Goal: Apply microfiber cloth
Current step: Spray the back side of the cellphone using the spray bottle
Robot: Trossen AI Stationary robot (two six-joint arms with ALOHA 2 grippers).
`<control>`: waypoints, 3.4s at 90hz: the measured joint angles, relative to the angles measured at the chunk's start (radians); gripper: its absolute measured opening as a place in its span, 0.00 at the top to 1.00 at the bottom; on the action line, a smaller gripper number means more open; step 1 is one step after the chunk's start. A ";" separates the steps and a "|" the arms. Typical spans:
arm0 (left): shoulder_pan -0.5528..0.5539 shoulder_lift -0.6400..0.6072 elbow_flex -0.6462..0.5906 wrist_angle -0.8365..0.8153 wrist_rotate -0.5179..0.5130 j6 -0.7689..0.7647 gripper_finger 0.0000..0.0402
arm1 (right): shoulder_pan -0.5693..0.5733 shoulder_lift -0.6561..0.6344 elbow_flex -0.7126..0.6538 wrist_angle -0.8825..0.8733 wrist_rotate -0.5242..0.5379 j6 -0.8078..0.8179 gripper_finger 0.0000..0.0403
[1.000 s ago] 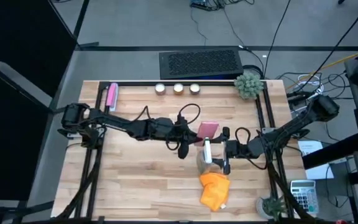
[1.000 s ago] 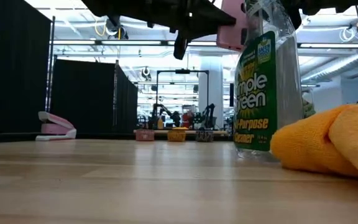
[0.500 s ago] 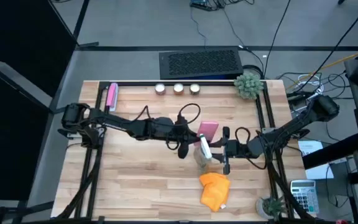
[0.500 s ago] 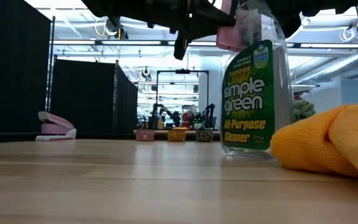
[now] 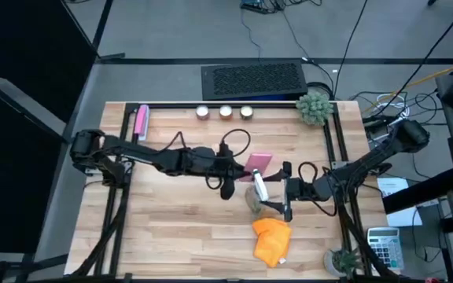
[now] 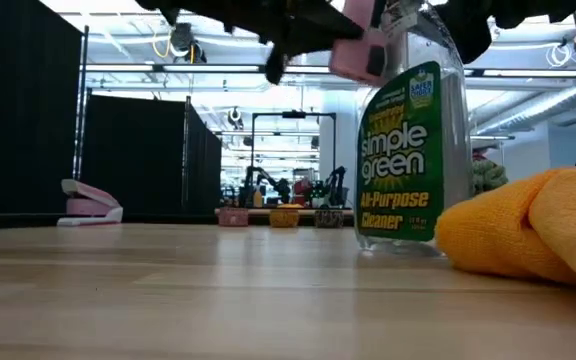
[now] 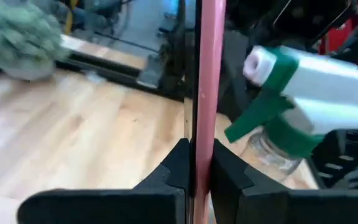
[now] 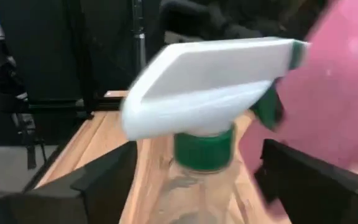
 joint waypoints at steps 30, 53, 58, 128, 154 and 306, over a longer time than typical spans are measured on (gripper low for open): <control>-0.055 -0.071 0.000 -0.145 -0.010 0.014 0.96 | 0.000 -0.038 0.000 -0.022 -0.002 0.042 0.17; -0.098 -0.096 -0.002 -0.314 -0.151 0.022 0.96 | 0.000 -0.038 0.000 -0.032 0.005 0.065 0.20; -0.097 -0.122 -0.001 -0.342 -0.191 0.029 0.96 | 0.000 -0.038 0.000 -0.032 0.005 0.064 0.20; -0.172 -0.079 -0.020 -0.073 -0.178 0.088 0.96 | 0.020 -0.037 0.001 -0.032 -0.001 0.093 0.21; -0.159 -0.086 -0.019 -0.086 -0.133 0.092 0.96 | 0.020 -0.067 0.001 -0.059 0.002 0.047 0.21; -0.161 -0.143 -0.019 -0.145 -0.124 0.038 0.96 | -0.044 -0.057 0.002 -0.085 -0.077 -0.006 0.12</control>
